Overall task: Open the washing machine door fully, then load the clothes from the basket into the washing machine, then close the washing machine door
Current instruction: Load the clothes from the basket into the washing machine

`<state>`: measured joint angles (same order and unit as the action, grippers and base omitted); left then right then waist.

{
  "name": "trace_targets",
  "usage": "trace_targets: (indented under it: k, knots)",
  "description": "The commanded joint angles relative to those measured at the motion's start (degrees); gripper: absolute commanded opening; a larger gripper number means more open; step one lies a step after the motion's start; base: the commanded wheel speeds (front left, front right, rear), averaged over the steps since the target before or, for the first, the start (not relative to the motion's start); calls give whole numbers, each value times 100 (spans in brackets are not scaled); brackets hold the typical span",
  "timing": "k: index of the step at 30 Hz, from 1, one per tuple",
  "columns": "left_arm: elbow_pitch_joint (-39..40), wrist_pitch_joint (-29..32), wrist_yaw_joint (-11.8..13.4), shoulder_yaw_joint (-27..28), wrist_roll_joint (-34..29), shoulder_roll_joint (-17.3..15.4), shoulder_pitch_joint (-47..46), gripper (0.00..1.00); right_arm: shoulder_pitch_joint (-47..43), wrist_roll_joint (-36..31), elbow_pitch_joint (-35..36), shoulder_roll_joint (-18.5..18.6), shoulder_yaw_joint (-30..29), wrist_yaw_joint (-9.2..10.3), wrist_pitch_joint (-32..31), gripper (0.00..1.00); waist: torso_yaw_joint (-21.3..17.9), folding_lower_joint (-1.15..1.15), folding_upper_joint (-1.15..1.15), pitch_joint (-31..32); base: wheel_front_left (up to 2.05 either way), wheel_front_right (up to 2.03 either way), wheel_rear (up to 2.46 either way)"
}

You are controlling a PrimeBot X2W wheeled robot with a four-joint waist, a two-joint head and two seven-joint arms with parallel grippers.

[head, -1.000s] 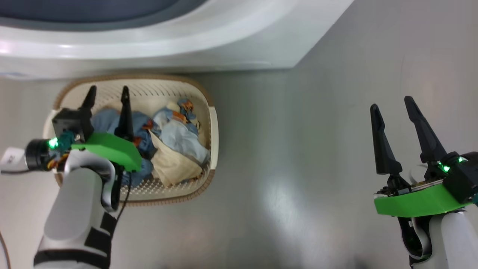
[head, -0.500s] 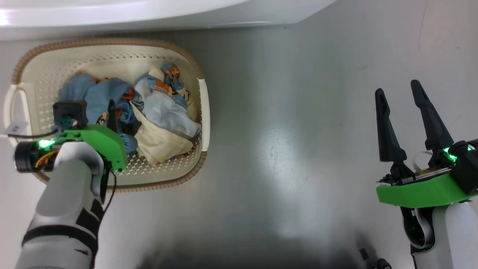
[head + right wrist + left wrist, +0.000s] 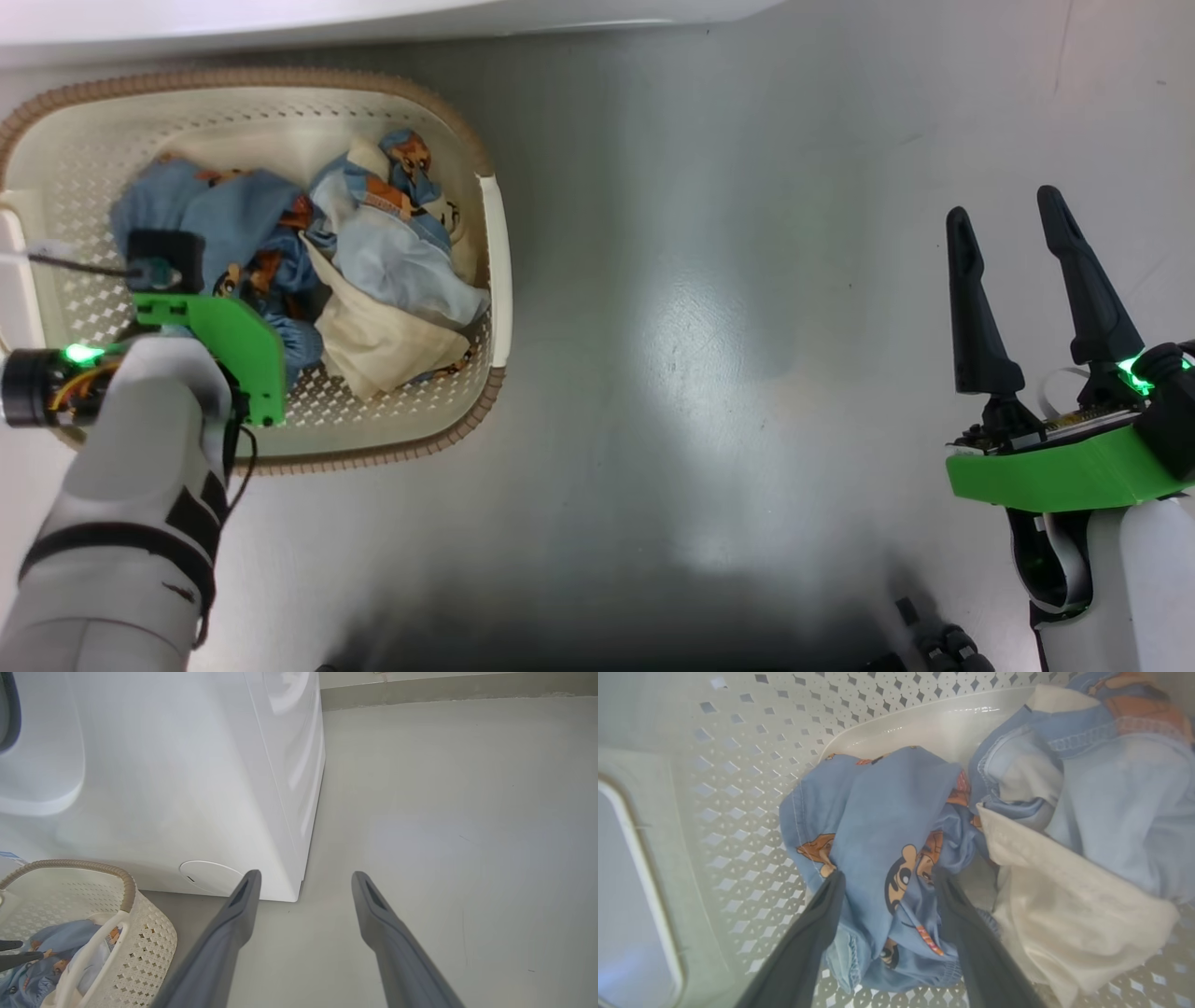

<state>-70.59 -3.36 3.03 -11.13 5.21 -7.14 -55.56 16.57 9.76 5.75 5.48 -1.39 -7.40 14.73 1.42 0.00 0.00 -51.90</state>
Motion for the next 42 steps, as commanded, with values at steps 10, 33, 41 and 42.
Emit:
trace_targets:
  k: [10,33,41,42]
  knots:
    - [-199,593,-142,17,96,-297,-245,100,-94,-1,239,-43,48,-9,27,100,-51,0,0,-248,0,0,0]
    - [-240,-52,-112,37,439,-230,-37,0,-126,-21,227,-46,-12,-9,27,100,-88,0,0,327,0,0,0]
    - [-240,-811,-233,160,678,-231,388,0,-198,37,19,-37,91,-9,27,100,-81,0,0,1024,0,0,0]
    - [-228,-879,-242,160,690,-229,441,0,-212,38,3,-33,102,-9,27,100,-74,0,0,1107,0,0,0]
